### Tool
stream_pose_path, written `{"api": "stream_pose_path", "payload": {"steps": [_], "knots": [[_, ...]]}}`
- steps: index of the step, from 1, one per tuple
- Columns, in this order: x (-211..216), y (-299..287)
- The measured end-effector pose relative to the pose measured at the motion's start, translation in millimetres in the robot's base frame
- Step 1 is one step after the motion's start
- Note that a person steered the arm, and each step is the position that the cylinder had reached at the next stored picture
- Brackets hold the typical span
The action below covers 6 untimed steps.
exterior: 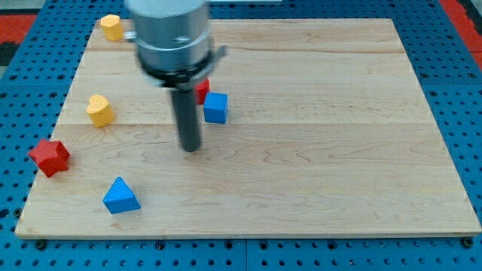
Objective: Place the yellow heart towards the bottom of the blue cube
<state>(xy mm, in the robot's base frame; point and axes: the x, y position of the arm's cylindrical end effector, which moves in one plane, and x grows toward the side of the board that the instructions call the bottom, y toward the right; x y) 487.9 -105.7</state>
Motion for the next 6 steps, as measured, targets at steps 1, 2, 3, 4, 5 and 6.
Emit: {"api": "stream_pose_path", "payload": {"steps": [1, 2, 3, 4, 5, 6], "knots": [[0.8, -83.3], [-26.6, -141.5], [-60.3, -180.5], [-74.1, -123.6], [-59.3, -53.2], [-43.7, 16.8]]}}
